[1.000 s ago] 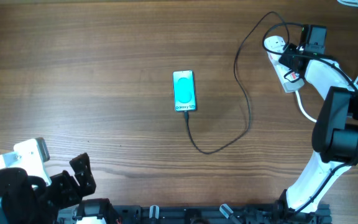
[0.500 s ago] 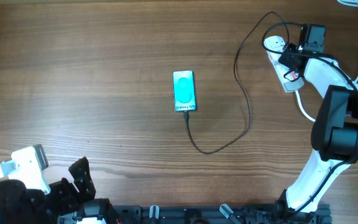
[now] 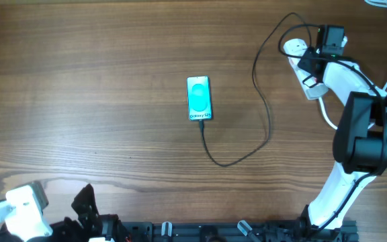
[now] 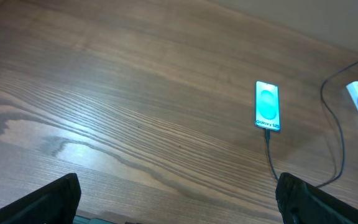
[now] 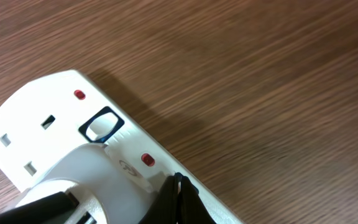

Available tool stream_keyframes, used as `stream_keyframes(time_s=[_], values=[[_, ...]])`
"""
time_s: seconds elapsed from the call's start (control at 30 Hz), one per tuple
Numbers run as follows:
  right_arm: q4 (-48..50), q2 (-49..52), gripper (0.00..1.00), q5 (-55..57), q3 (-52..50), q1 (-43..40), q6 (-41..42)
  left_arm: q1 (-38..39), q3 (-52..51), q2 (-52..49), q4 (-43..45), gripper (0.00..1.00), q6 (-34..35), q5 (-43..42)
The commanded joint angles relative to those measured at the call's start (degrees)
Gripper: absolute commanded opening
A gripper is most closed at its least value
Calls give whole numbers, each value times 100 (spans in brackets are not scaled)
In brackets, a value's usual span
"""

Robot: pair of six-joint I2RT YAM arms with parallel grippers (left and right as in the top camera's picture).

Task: Plug charger to phone and switch on socket
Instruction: 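Press the red switch on the power strip with the right gripper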

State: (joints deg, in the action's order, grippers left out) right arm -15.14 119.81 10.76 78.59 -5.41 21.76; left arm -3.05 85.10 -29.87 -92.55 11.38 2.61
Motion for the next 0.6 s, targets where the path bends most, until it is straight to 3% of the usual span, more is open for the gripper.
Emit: stream_keyframes(time_s=[0.0,0.27,0.57], values=[[-138,354,5,-1233,-68,640,-57,22,20,133,35,100,-50,94],[-378,354,4,-728,-68,682,269,22,20,133,33,100,-48,92],[-573,-2,4,87,-57,651,-55,22,20,133,35,100,-48,90]])
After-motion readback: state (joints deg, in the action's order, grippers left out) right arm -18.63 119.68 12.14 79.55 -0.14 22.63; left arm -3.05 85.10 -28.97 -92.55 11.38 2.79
